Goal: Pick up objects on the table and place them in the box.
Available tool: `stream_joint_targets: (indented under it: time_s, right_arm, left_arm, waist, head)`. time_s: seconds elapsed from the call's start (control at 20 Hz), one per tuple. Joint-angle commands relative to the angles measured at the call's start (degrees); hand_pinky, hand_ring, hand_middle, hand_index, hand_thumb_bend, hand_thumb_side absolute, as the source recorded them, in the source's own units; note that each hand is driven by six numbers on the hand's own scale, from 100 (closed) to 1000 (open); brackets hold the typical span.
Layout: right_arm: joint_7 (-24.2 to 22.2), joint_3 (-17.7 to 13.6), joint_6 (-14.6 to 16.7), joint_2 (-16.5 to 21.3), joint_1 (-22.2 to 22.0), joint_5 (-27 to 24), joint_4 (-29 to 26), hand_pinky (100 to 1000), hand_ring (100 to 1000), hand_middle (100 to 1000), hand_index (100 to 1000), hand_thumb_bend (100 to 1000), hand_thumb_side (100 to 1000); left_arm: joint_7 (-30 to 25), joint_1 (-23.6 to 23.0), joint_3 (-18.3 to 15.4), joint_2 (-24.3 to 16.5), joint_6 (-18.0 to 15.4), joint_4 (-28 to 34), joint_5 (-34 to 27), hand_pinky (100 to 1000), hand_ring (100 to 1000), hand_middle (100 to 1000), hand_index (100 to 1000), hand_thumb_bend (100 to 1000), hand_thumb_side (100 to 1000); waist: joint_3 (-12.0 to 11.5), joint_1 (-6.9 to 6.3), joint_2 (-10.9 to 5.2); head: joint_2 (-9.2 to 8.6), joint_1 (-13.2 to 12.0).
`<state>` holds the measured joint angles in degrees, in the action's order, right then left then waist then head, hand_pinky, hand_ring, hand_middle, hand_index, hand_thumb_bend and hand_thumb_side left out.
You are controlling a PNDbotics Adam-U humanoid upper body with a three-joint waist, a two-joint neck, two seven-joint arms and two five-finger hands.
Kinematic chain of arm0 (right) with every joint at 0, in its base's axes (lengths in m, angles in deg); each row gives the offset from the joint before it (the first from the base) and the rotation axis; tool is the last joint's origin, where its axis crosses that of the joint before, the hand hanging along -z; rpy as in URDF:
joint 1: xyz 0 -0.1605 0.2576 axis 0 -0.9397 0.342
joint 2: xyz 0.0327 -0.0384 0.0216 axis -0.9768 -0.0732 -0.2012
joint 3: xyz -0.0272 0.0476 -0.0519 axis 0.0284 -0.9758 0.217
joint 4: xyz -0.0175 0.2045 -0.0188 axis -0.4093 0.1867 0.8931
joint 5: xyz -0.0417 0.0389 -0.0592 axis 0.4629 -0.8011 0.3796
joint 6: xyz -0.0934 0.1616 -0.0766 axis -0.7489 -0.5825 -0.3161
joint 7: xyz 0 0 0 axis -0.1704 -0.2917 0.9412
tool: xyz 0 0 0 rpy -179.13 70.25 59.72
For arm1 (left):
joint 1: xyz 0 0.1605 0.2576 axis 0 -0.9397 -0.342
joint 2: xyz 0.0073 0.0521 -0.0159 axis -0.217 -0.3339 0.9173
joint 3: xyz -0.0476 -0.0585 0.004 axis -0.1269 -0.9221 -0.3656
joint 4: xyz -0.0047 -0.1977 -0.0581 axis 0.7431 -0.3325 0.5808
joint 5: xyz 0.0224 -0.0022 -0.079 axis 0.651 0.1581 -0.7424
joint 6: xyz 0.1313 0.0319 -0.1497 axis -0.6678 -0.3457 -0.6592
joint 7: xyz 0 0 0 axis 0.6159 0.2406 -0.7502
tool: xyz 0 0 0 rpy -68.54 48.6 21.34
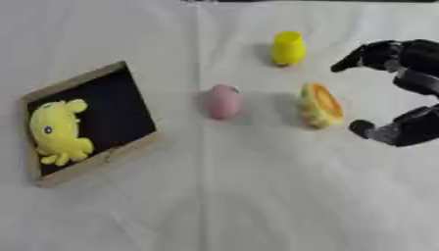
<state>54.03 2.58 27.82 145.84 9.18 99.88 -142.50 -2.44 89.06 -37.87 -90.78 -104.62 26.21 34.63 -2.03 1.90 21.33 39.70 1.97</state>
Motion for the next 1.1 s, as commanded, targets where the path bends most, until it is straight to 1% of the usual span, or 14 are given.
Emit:
stream_joint_targets:
  time_s: [0.05, 0.2, 0.3, 0.65, 0.8, 0.95, 1.1]
  right_arm:
    - [-1.06, -0.11, -2.53, 0.50, 1.53, -1.14, -0.79, 937, 922, 812, 890, 314, 131]
    - [-2.18, 0.63, -4.41, -0.43, 2.84, -1.70, -0.39, 937, 922, 813, 889, 295, 153]
    - [-3.01, 1.37, -4.96, -1.23, 3.98, -1.74, 0.63, 937, 922, 813, 889, 285, 168]
    - [-5.08, 3.72, -4.74, -4.36, 7.25, -0.33, 7.12, 940, 925, 823, 891, 267, 232]
    - [-5.64, 4.33, -4.62, -5.66, 8.13, -0.16, 10.20, 942, 925, 828, 892, 234, 267]
    - [-6.05, 4.75, -4.60, -6.59, 8.81, -0.36, 12.15, 944, 927, 830, 893, 217, 292]
    - [-6.50, 5.15, -4.82, -7.37, 9.40, -0.06, 13.90, 945, 929, 833, 893, 221, 313]
  left_arm:
    - [-0.34, 0.51, -0.14, -1.67, -0.03, 0.85, -0.25, 734, 615, 587, 780, 100, 588]
    - [-0.40, 0.64, -0.07, -1.66, -0.02, 0.85, -0.32, 734, 615, 587, 780, 100, 588]
    - [-0.47, 0.76, -0.01, -1.64, -0.03, 0.85, -0.37, 734, 615, 587, 780, 100, 588]
    - [-0.62, 0.92, 0.05, -1.51, -0.03, 0.85, -0.49, 734, 615, 587, 780, 100, 588]
    - [-0.64, 0.99, 0.07, -1.44, -0.04, 0.85, -0.49, 734, 615, 587, 780, 100, 588]
    - [-0.64, 1.04, 0.09, -1.39, -0.04, 0.85, -0.50, 734, 615, 587, 780, 100, 588]
    - [-0.68, 1.10, 0.13, -1.31, -0.01, 0.85, -0.50, 734, 615, 587, 780, 100, 588]
  waist:
    - [-0.17, 0.85, -0.86]
    - [-0.47, 0.90, -0.74]
    - [-0.63, 0.94, -0.66]
    - [-1.07, 0.93, -0.35]
    - [-1.17, 0.89, -0.18]
    - [-1.21, 0.88, 0.03]
    - [-1.28, 0.87, 0.25]
  head:
    - [-0.43, 0.32]
    - [-0.44, 0.57]
    - [-0.40, 0.75]
    - [-0.44, 1.13]
    - [-0.52, 1.12]
    - [-0.52, 1.13]
    - [-0.57, 1.19]
